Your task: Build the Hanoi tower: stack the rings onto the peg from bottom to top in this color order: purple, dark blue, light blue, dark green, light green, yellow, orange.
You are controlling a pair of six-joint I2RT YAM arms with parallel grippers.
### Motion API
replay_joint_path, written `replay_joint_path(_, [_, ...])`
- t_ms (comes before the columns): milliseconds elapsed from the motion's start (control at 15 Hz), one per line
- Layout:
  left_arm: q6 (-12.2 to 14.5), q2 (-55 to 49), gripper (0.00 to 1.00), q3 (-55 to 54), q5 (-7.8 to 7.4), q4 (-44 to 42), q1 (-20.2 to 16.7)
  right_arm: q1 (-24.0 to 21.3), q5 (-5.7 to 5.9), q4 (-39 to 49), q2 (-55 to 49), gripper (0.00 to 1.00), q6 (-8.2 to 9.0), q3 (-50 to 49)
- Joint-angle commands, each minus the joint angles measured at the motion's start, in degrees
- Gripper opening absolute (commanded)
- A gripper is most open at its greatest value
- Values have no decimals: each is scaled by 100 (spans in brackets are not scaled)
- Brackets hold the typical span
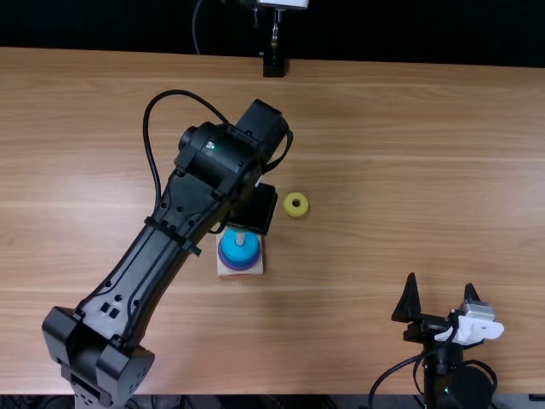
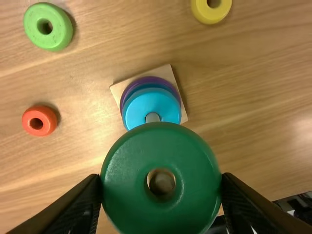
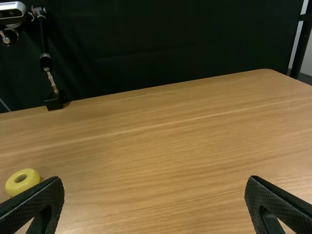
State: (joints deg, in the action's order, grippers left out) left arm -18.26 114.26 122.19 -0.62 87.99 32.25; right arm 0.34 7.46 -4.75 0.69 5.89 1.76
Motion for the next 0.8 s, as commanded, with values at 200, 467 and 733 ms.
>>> replay_joint_path(200, [-41, -167, 11, 191, 20, 50, 27, -43, -8, -58, -69, 100, 12, -79])
replay_joint_path(467, [-30, -308, 0, 165, 62, 71, 53, -43, -8, -58, -69, 100, 12, -79])
replay_joint_path(733, [-41, -501, 0, 77, 62, 71, 45, -43, -8, -58, -69, 100, 12, -79])
